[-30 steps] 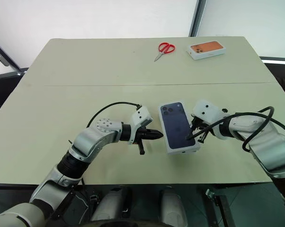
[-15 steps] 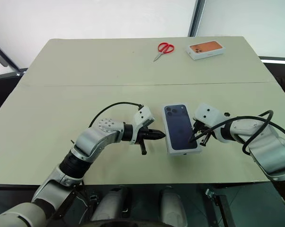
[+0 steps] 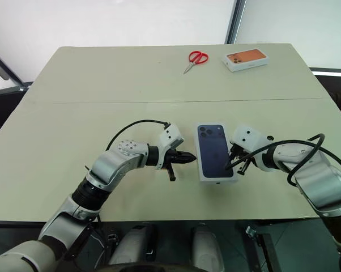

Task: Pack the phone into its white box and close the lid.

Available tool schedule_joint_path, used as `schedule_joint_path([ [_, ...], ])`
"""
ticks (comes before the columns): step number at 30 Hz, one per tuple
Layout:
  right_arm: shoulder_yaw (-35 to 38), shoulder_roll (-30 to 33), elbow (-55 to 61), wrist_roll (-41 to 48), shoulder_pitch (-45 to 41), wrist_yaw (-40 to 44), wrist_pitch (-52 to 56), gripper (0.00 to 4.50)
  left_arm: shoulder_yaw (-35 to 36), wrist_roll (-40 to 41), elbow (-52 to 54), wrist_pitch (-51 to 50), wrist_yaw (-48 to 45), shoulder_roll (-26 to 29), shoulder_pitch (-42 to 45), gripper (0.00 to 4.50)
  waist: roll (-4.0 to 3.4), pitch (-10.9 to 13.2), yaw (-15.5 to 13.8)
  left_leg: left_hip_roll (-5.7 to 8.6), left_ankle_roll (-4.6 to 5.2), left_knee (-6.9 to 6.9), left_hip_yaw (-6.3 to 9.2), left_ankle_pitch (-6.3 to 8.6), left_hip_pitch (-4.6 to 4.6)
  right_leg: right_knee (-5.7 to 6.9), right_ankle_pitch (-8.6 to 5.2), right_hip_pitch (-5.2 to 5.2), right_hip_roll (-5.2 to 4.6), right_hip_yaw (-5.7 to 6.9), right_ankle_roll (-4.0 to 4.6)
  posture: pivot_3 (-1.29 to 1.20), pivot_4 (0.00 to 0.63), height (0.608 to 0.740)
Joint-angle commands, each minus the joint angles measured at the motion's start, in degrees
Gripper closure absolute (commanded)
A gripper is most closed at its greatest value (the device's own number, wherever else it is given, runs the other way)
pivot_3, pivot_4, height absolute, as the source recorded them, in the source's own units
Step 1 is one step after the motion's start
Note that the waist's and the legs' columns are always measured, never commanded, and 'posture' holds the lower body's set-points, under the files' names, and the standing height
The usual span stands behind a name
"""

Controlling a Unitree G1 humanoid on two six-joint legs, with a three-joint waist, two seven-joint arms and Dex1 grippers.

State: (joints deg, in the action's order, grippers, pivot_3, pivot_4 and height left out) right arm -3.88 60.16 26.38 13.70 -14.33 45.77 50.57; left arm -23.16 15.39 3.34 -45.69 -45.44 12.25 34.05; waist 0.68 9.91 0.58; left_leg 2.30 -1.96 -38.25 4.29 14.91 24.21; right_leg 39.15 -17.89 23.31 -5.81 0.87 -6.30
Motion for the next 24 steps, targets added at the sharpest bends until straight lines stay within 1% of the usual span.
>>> schedule_joint_path([
  [1,-0.04,-0.43,2.15,-0.03,-0.73,0.2,-0.48,4.42,1.06,0.57,1.19,1.23,0.06,-0.34,0.78,4.5,0.0,0.0,0.0,0.0,0.0,0.0,0.0,0.0,0.0,0.0,0.0,0.0,0.0,0.0,0.0,0.0,0.15,0.697],
  [17,-0.95,-1.99,-0.03,-2.66,-1.68,-1.29,-0.92,4.42,2.48,0.27,-0.12,1.52,0.73,0.71,0.53,4.5,0.0,0.0,0.06,-0.01,-0.05,0.0,0.0,-0.03,-0.01,0.0,0.0,0.0,0.01,0.0,0.0,0.0,0.15,0.697],
  [21,1.05,0.54,-1.64,-3.47,-0.65,-0.48,-2.61,4.42,3.72,1.11,1.0,1.33,0.09,1.93,0.03,4.5,0.0,0.0,0.02,0.0,-0.05,0.0,0.0,-0.03,-0.01,0.01,0.0,0.0,0.01,0.0,0.0,0.0,0.15,0.697],
  [24,6.37,3.53,-3.07,-2.72,1.54,1.58,-5.58,4.42,8.3,3.51,1.13,0.33,1.26,1.27,1.78,4.5,0.0,0.0,-0.08,0.0,-0.04,0.0,-0.01,-0.02,-0.01,0.0,0.0,0.0,0.0,0.0,0.0,0.0,0.15,0.697],
])
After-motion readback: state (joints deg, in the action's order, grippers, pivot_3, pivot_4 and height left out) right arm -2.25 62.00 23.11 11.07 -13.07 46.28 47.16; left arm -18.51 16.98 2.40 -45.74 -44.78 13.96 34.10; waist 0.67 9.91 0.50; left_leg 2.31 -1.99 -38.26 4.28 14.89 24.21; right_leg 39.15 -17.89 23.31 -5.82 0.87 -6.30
